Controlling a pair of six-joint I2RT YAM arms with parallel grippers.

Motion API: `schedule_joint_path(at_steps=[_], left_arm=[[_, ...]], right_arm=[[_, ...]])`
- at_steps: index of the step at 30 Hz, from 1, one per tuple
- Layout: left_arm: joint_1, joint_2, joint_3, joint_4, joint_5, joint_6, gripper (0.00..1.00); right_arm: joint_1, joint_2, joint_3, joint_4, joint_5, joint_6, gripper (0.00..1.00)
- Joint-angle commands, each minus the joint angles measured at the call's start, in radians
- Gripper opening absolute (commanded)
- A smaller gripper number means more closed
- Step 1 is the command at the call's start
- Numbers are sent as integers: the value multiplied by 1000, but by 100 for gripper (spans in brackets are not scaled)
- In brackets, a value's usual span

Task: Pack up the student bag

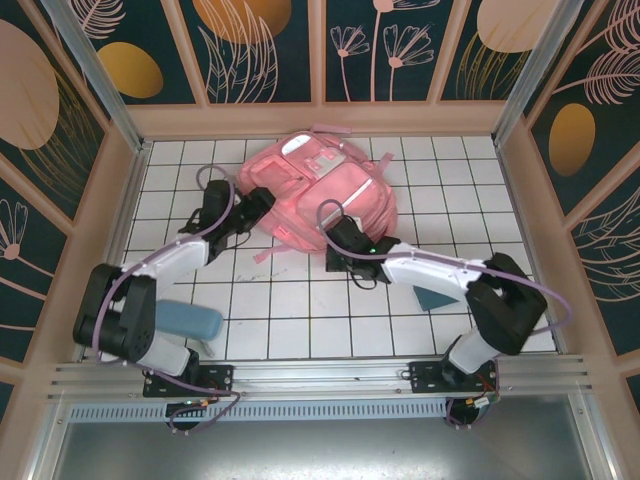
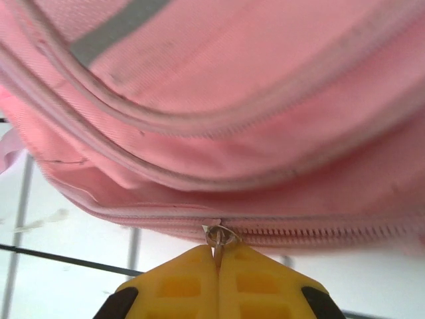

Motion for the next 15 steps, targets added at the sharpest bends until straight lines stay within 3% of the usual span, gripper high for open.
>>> schedule_joint_path(at_steps=[1,8,15], left_arm=[[4,-111,-106,3,-43,-28,71],[4,-190,-332,266,117,-238,68],[-13,-115,-359,405,170,-374,59]], right_arm=[[1,95,123,175,-186,-61,0],[2,230,246,185,-268,-87,0],[5,200,203,180,-275,-86,0]])
